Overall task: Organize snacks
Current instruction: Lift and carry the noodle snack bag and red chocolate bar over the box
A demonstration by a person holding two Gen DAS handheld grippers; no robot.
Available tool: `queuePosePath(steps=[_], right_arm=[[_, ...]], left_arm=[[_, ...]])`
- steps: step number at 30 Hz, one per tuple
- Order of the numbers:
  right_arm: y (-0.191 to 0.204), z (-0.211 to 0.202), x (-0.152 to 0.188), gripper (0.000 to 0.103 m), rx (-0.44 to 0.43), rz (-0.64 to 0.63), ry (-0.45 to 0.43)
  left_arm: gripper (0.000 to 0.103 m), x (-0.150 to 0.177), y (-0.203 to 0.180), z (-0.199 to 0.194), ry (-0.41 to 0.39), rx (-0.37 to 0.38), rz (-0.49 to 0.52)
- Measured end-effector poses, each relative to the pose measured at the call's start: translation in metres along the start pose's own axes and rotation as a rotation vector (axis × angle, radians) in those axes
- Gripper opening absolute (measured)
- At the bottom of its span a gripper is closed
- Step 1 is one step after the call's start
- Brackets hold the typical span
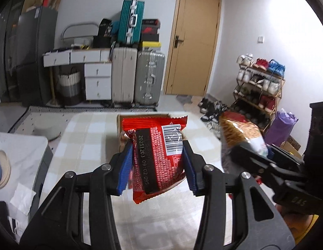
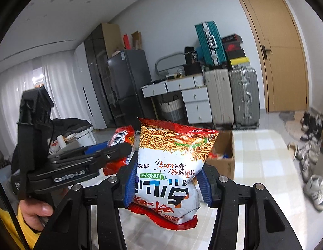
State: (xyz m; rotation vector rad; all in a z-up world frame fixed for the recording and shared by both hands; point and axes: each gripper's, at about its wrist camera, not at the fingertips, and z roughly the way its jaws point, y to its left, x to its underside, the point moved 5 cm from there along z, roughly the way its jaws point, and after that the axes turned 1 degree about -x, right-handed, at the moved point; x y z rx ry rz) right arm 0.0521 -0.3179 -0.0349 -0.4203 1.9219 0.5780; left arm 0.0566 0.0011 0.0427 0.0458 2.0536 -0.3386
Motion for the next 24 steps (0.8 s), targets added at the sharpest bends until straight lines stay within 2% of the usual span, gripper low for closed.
queuePosePath(steps=[9,16,24], right_arm=[[0.005,-0.009,-0.028,0.051,-0.016,-0.030,-0.033],[-0.005,0.005,-0.043,0.051,-0.030,-0.041,-0.036],[-0.028,0.043,-0.058,0.051,-0.048,-0.005,-0.009]], left_arm=[[0.042,-0.024,-0.006,-0.041,-0.042,0.005,0.000],[0.042,-0.033,0.000,-0.023,-0.025,-0.013,0.002],[0.041,-0.044,0.012,0.039,0.045,0.017,-0.018]])
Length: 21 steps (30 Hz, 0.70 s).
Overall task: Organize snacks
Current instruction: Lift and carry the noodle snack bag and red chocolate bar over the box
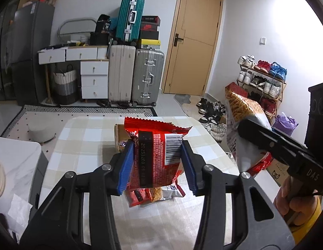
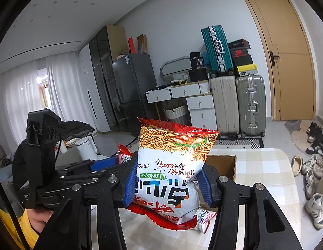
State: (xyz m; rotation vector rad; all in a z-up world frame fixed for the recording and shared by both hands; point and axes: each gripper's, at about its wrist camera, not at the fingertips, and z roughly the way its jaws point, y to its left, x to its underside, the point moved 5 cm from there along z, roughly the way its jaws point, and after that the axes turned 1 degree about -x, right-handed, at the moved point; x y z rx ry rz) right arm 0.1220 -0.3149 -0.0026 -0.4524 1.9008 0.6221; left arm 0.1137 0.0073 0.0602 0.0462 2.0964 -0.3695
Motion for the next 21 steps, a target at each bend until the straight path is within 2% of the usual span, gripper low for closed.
queuePosePath(steps=[14,21], right_arm=[[-0.055,0.085,-0.028,0.051,0.014,0.045,0.071],[-0.093,0.137,-0.027,0.051,0.024,0.111,0.166]], left_arm=[[0.041,-0.039,0.024,0.127,0.093,-0.001,-0.009],[0.041,-0.067,0.036,0.198,0.152,0.011,-0.027]])
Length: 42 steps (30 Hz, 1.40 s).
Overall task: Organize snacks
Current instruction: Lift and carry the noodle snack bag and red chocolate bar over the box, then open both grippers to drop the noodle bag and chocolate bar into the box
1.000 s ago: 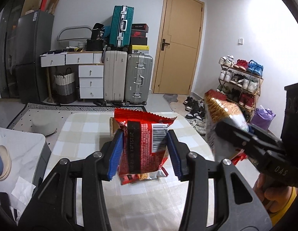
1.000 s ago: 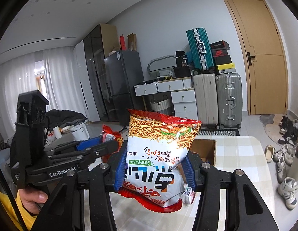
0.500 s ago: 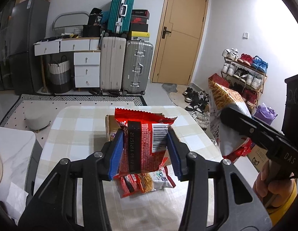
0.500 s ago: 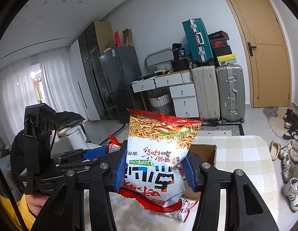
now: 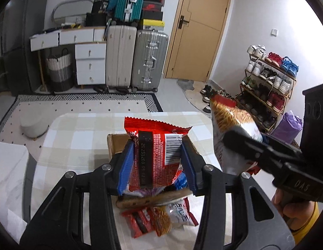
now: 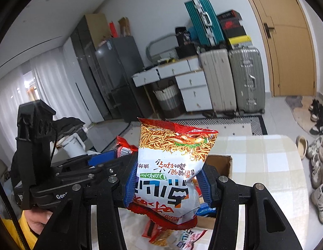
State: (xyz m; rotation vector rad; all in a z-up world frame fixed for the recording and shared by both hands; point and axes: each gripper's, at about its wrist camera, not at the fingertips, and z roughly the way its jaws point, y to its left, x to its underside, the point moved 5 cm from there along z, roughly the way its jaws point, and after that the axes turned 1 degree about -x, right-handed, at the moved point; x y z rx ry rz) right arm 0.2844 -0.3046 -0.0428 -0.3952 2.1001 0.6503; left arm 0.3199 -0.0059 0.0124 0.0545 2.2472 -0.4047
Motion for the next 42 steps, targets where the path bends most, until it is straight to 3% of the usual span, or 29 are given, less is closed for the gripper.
queuePosePath(steps=[10,17,23,28,35,38,42], right_arm=[[-0.046,0.075,0.000,0.051,0.028,0.056,0.145],[-0.065,0.108,0.018,0.051,0.059,0.062,0.208],[-0.078,0.120,0.024,0.051,0.063,0.082,0.226],[-0.080,0.122,0.030,0.051,0.071,0.083,0.236],[-0.071,0.124,0.034,0.053,0.077,0.057,0.249],[-0.068,0.116,0.031,0.053,0.080,0.051,0.210],[-0.055,0.105,0.025,0.072,0.082,-0.024,0.176]], left_arm=[[0.041,-0.021,0.035,0.129,0.184,0.023,-0.097],[0.041,-0.018,0.051,0.190,0.230,0.010,-0.100],[0.041,-0.016,0.059,0.214,0.226,0.010,-0.109],[0.041,-0.013,0.063,0.212,0.211,0.000,-0.124],[0.042,-0.002,0.062,0.174,0.178,-0.009,-0.114],[0.042,0.003,0.057,0.152,0.168,-0.039,-0.091],[0.048,0.007,0.047,0.114,0.114,-0.071,-0.048]])
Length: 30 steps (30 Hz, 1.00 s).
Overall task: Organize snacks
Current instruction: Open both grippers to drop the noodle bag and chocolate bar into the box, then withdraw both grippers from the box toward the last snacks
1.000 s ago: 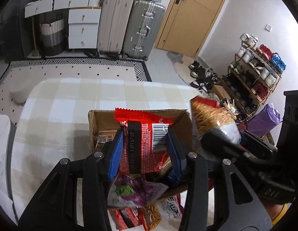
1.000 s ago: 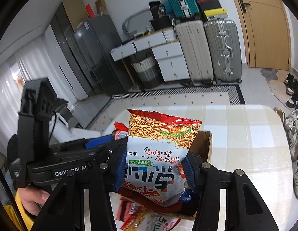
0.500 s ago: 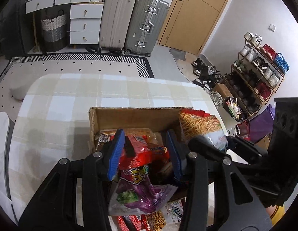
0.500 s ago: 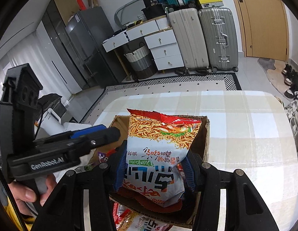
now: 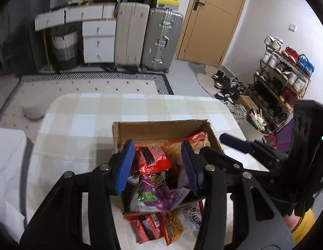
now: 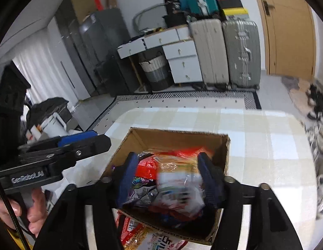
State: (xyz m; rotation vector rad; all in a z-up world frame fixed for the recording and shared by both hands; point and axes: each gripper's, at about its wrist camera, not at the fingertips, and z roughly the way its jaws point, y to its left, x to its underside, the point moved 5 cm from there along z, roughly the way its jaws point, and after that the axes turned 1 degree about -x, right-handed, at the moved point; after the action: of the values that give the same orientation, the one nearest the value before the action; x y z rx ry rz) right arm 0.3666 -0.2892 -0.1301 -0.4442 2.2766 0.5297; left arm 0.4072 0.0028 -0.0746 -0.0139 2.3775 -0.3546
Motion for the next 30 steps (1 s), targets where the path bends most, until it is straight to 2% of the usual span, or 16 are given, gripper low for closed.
queuePosePath(steps=[2,6,20,23,26,30], right_arm=[[0.005,-0.006,-0.001,0.072,0.020,-0.022,-0.020],[0.016,-0.028,-0.004,0.072,0.003,-0.028,-0.051],[0.062,-0.117,-0.005,0.072,0.016,-0.095,-0.167],[0.072,-0.143,-0.001,0.072,0.025,-0.113,-0.205],[0.085,-0.178,0.005,0.072,0.035,-0.136,-0.263],[0.101,-0.222,0.017,0.080,0.028,-0.146,-0.344]], left_arm=[[0.049,0.003,-0.004,-0.014,-0.025,0.002,0.010],[0.052,0.009,-0.009,-0.049,-0.056,0.006,0.013],[0.053,0.035,-0.027,-0.177,-0.153,0.019,0.018],[0.053,0.044,-0.030,-0.210,-0.185,0.017,0.020],[0.060,0.057,-0.031,-0.244,-0.219,0.015,0.019],[0.063,0.077,-0.034,-0.287,-0.268,0.007,0.031]])
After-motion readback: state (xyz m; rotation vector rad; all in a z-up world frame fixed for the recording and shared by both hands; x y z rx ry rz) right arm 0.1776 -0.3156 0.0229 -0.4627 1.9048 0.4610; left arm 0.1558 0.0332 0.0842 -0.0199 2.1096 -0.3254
